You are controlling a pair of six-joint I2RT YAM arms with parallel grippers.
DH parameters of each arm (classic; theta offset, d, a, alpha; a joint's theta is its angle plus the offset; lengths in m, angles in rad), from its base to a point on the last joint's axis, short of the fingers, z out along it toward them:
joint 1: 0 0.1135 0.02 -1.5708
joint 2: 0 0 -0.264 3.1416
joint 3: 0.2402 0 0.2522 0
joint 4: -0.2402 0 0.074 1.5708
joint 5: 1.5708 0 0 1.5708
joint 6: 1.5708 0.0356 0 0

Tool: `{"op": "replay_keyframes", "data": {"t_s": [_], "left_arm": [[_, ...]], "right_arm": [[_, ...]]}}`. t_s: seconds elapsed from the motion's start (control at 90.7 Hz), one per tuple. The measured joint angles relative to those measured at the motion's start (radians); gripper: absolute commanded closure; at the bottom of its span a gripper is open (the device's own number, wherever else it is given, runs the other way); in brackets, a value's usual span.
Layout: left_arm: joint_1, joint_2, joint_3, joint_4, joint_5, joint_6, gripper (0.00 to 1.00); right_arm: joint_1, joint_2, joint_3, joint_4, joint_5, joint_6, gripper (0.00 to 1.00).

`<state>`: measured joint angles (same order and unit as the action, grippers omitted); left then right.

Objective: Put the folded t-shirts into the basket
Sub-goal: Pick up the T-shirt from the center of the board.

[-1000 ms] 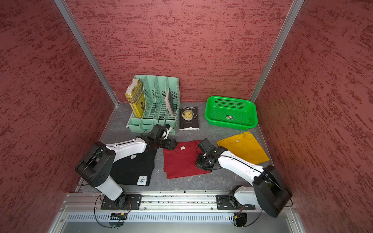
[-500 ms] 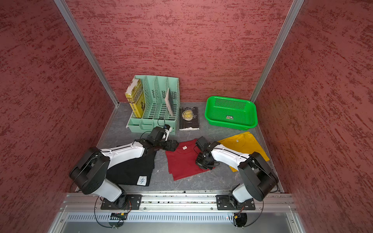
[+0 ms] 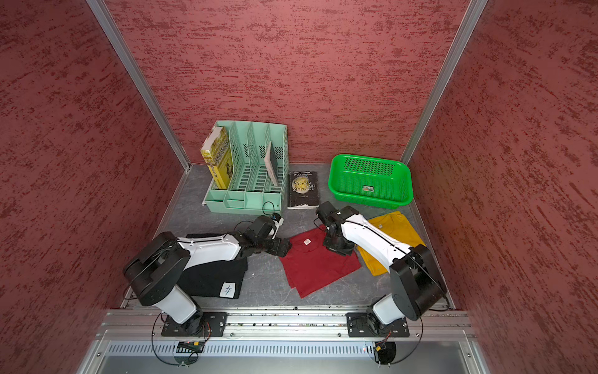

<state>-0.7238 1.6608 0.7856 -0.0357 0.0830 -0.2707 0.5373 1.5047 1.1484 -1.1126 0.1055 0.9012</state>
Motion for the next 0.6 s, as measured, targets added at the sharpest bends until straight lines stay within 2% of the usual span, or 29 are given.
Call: {"op": "replay_keyframes", "data": {"t_s": [0.044, 0.066, 0.088, 0.132, 0.176, 0.231, 0.287, 0.397, 0.43, 0.485, 0.518, 0.595], "left_arm": [[0.000, 0.011, 0.011, 0.001, 0.013, 0.007, 0.00], [0.000, 0.016, 0.014, 0.003, 0.020, 0.013, 0.01], [0.000, 0.019, 0.017, 0.005, 0.026, 0.016, 0.03], [0.000, 0.025, 0.021, 0.008, 0.040, 0.024, 0.12], [0.000, 0.033, 0.026, 0.009, 0.057, 0.031, 0.21], [-0.002, 0.046, 0.038, 0.003, 0.090, 0.052, 0.33], [-0.005, 0.063, 0.053, -0.001, 0.124, 0.074, 0.42], [-0.048, 0.070, 0.058, -0.008, 0.149, 0.131, 0.58], [-0.075, 0.067, 0.058, -0.010, 0.139, 0.152, 0.69], [-0.119, 0.056, 0.058, -0.018, 0.107, 0.182, 0.92], [-0.141, 0.047, 0.058, -0.024, 0.092, 0.196, 1.00], [-0.183, 0.014, 0.058, -0.029, 0.058, 0.235, 1.00]], "right_arm": [[-0.003, -0.002, 0.038, -0.005, 0.002, -0.009, 0.62], [-0.005, -0.004, 0.057, -0.010, 0.004, -0.015, 0.55], [-0.009, -0.005, 0.072, -0.014, 0.005, -0.021, 0.53], [-0.021, -0.005, 0.101, -0.023, 0.005, -0.031, 0.51], [-0.035, -0.004, 0.122, -0.026, 0.003, -0.034, 0.42], [-0.052, -0.002, 0.142, -0.030, -0.002, -0.043, 0.38], [-0.066, 0.008, 0.161, -0.031, -0.011, -0.048, 0.29], [-0.087, 0.070, 0.206, -0.030, -0.037, -0.058, 0.28], [-0.092, 0.096, 0.221, -0.028, -0.047, -0.060, 0.28], [-0.097, 0.145, 0.245, -0.023, -0.063, -0.063, 0.28], [-0.100, 0.174, 0.256, -0.019, -0.070, -0.064, 0.28], [-0.104, 0.241, 0.282, -0.010, -0.090, -0.063, 0.28]]}}
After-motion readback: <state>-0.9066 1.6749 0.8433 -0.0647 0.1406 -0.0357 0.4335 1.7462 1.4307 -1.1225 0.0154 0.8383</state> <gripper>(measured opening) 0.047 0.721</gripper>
